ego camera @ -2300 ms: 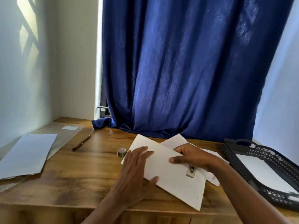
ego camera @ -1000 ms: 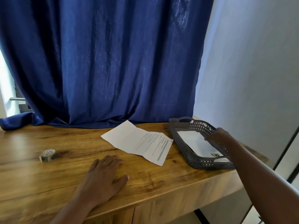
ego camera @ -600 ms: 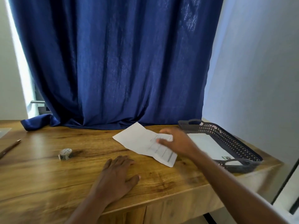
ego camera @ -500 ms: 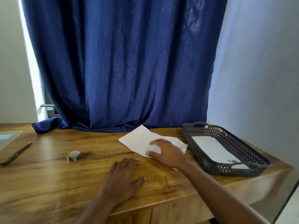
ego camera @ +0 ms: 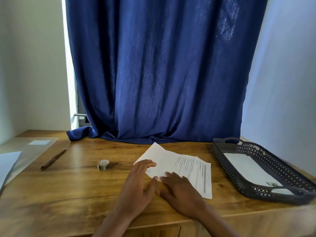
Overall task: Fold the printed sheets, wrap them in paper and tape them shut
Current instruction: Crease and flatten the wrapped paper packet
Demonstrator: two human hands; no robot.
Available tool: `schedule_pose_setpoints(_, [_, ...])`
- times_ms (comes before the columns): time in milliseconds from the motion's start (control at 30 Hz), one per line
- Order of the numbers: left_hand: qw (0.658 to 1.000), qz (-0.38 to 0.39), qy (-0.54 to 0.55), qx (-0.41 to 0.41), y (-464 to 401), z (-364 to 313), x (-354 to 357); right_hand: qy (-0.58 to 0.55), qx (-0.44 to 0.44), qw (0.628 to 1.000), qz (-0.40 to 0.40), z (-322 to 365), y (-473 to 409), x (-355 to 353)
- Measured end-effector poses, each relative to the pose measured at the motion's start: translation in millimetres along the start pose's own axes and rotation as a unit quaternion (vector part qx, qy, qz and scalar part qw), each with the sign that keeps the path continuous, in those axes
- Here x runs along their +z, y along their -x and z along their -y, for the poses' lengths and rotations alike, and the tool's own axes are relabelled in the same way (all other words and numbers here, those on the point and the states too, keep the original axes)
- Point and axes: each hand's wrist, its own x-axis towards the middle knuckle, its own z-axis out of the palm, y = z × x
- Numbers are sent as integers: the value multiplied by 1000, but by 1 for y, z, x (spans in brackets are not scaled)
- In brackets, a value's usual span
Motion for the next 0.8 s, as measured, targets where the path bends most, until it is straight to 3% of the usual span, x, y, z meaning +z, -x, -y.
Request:
schedule_pose_setpoints(167, [989, -28, -143, 36, 21, -3, -37, -56, -45, 997, 37, 14, 40, -8])
schedule_pose_setpoints(467, [937, 170, -290, -99, 23, 4, -74, -96, -113, 986, 70, 57, 50, -16])
schedule_pose_setpoints(633, [905, 274, -297, -132, 31, 17, -74, -136, -120, 983, 3, 69, 41, -19])
schedule_pose_setpoints(800, [893, 287, -325, -124, 37, 24, -69, -114, -95, 984, -96, 87, 19, -14])
